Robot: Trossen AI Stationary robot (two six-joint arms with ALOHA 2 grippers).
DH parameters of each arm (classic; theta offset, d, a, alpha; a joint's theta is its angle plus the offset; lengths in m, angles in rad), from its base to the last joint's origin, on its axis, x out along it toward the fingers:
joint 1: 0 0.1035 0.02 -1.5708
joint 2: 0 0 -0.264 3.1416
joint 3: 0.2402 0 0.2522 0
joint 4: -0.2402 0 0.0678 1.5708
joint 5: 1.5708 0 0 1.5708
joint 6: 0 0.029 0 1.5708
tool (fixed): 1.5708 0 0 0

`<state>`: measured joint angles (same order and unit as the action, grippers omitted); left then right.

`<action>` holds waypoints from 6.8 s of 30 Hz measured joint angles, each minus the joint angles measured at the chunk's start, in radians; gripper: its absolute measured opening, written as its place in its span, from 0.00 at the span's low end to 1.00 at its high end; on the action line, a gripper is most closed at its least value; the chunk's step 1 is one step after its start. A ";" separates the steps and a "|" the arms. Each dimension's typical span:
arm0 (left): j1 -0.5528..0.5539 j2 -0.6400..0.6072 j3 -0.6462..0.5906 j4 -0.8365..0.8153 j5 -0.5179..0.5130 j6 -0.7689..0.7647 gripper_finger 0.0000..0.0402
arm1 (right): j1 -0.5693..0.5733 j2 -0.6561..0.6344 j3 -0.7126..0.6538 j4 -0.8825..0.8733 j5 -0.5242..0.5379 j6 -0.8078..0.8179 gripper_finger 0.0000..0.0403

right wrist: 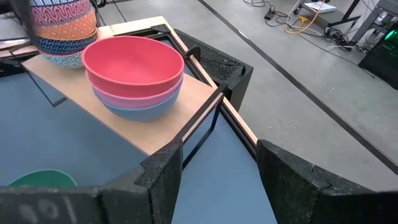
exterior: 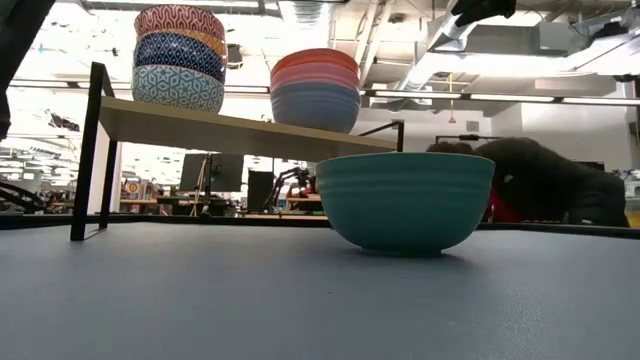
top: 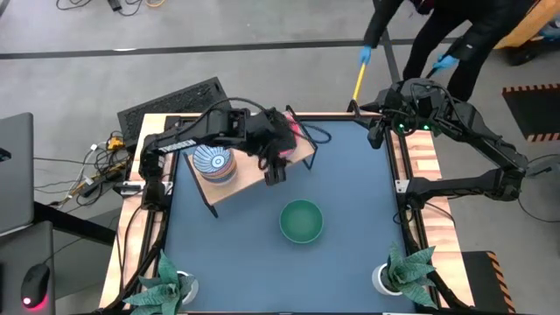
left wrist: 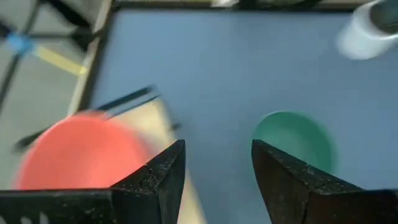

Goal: Place and stack bowls onto a shelf
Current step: Stack the big green bowl on top of the big pink bowl on the shelf, then return to Home Position

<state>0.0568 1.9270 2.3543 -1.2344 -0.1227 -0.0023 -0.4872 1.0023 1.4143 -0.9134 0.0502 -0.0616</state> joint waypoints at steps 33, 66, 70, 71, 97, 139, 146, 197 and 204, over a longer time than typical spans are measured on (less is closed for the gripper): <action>-0.320 0.496 -0.002 0.106 0.160 0.142 0.41 | 0.000 0.000 0.000 -0.056 0.000 0.001 0.57; -0.328 0.465 -0.031 0.109 0.152 0.065 0.00 | 0.000 0.000 0.000 -0.076 -0.001 0.010 0.57; -0.329 0.398 0.002 0.080 0.148 0.114 0.00 | 0.000 0.000 0.000 -0.064 0.000 0.011 0.57; -0.329 0.373 -0.002 0.079 0.152 0.129 0.00 | 0.000 0.000 0.000 -0.059 0.000 0.012 0.57; -0.075 -0.085 -0.002 0.029 -0.387 0.226 0.00 | 0.000 0.000 0.000 -0.005 0.033 0.143 0.57; 0.182 0.061 -0.003 -0.196 0.130 0.242 0.00 | 0.000 0.000 0.000 -0.007 0.034 0.102 0.57; 0.181 0.061 -0.003 -0.196 0.161 0.253 0.08 | 0.000 0.000 0.000 -0.007 0.034 0.087 0.57; -0.007 -0.337 -0.069 0.072 -0.017 -0.067 0.52 | 0.053 -0.035 -0.004 0.174 -0.133 0.073 0.57; -0.248 -0.461 -0.462 0.419 -0.136 -0.024 0.52 | 0.099 -0.265 -0.254 0.322 -0.132 0.130 0.57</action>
<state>-0.1907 1.4661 1.8927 -0.8156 -0.2586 -0.0262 -0.3882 0.7375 1.1601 -0.5911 -0.0814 0.0685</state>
